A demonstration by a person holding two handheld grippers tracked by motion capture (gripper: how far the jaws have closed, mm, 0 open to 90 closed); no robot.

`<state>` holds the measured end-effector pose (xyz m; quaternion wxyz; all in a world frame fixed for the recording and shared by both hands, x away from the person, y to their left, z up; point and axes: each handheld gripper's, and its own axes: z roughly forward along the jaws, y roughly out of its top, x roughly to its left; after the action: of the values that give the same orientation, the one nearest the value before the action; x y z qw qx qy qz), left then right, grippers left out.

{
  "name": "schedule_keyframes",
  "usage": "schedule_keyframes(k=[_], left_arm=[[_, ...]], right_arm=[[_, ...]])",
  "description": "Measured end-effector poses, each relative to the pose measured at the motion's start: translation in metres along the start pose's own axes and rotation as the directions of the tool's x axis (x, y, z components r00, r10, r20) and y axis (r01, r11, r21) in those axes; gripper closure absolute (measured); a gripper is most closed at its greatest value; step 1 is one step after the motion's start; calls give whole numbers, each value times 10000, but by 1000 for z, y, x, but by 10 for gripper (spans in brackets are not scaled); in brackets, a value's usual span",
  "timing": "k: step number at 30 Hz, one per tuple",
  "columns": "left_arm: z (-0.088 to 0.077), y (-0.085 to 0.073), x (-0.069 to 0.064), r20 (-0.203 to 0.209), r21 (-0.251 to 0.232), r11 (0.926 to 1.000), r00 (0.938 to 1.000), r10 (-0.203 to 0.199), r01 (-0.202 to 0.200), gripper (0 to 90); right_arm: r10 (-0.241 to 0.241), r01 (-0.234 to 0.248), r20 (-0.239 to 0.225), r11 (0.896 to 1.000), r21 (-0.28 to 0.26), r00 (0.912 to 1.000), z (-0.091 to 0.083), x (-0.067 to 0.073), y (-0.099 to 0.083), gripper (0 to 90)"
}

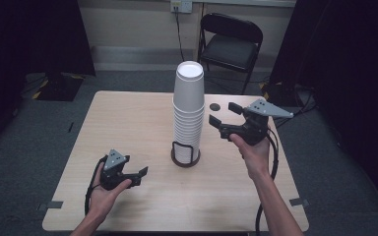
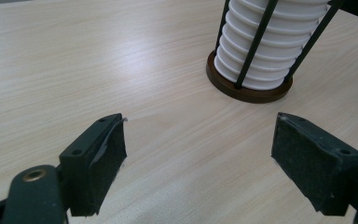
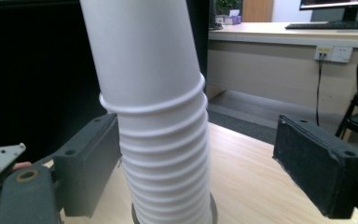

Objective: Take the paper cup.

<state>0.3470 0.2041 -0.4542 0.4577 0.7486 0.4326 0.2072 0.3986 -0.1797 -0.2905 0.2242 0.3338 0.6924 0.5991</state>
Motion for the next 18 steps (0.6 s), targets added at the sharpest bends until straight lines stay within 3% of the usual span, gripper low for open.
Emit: schedule_keyframes(k=[11,18], left_arm=[[1,0,0,122,-14,10000,9999,33,-33,174],[0,0,-2,149,3,9999,9998,160,-161,174]], right_arm=[[-341,325,-296,9981,-529,9990,16,12,29,137],[-511,479,-566,9973,-556,9971,32,18,42,134]])
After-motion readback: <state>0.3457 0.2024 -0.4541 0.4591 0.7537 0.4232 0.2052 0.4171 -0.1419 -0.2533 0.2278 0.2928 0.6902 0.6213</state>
